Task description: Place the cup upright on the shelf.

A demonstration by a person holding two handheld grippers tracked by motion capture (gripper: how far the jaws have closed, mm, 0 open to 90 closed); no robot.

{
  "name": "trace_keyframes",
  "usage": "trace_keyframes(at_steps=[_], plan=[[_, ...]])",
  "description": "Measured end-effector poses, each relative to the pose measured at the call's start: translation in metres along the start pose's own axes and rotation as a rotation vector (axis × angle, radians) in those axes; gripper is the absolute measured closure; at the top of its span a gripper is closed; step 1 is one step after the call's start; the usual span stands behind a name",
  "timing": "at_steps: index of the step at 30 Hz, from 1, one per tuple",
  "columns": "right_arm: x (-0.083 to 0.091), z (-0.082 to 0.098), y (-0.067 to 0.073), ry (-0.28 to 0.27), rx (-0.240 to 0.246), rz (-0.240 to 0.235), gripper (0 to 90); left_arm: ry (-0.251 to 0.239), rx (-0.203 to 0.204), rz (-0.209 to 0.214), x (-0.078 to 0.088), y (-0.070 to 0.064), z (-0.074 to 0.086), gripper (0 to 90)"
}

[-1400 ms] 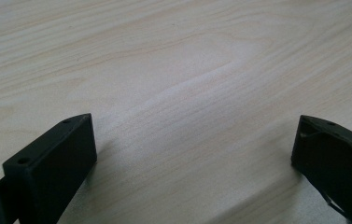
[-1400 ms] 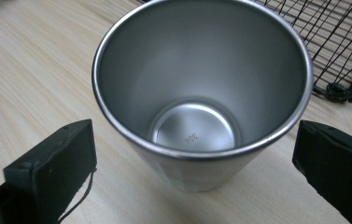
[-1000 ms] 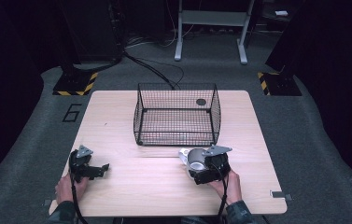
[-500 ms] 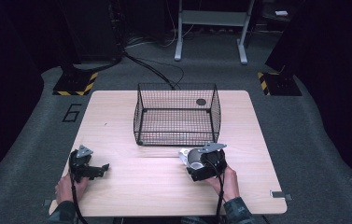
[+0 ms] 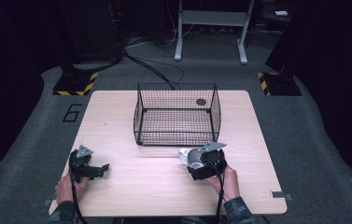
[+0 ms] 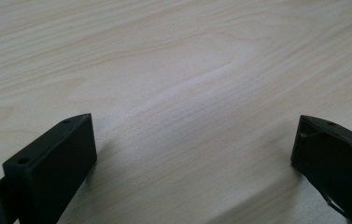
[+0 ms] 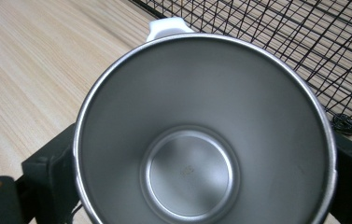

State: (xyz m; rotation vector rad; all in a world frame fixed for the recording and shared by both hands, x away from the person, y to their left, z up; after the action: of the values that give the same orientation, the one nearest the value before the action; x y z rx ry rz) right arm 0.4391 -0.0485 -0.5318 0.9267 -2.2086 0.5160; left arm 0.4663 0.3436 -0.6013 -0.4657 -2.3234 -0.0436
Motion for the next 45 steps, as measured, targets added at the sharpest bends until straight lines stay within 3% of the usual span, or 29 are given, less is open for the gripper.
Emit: trace_keyframes(at_steps=[26, 45], plan=[[0.001, 0.0, 0.0, -0.004, -0.001, -0.003, 6.5, 0.0, 0.0, 0.0, 0.0, 0.0, 0.0, 0.1], [0.014, -0.012, -0.001, -0.01, 0.018, 0.004, 6.5, -0.001, 0.01, 0.002, 0.0, -0.001, 0.0, 0.1]])
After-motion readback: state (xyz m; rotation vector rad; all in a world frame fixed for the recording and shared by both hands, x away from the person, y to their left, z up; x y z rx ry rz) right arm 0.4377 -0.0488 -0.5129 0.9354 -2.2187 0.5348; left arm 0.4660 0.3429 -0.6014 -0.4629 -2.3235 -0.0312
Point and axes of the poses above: each handheld gripper's, and its own axes: x roughly backward along the jaws, z roughly out of its underside, y roughly to its left, the point moved 10 cm from there along -x, roughly forward along the jaws, and after that the axes turned 9 degrees about x, right-handed, at the moved point
